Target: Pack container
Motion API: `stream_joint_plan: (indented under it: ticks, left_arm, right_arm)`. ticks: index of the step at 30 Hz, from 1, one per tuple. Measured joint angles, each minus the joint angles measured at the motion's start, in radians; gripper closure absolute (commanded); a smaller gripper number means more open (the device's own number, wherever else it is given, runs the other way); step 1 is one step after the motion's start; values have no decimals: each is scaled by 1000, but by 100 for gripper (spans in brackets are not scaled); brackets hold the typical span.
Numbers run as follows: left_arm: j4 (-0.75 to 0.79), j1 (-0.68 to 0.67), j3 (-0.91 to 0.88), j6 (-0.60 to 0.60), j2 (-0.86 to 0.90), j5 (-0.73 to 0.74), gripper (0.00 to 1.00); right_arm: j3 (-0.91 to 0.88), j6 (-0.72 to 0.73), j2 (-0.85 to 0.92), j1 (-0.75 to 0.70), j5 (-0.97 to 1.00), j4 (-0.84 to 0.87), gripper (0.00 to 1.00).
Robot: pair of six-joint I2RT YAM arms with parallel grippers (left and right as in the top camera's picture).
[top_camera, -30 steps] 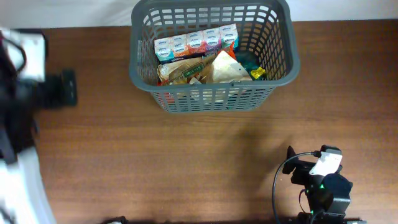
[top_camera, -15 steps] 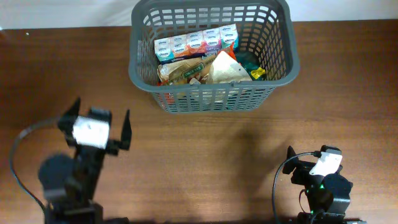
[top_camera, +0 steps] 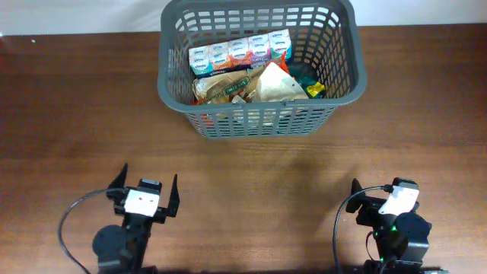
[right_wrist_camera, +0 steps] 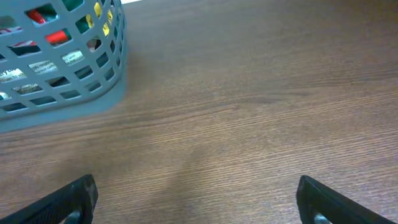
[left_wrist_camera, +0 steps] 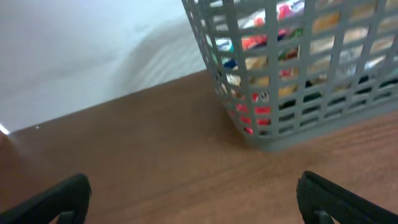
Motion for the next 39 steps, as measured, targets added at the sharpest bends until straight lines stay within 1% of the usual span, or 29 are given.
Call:
stream_joint_plan:
  ticks: [3, 39]
  left_arm:
    - [8, 0, -63, 0, -56, 0, 1]
    - [25, 0, -64, 0, -60, 0, 1]
  right_arm:
    - [0, 0, 0, 0, 0, 0, 1]
    - [0, 0, 0, 0, 0, 0, 1]
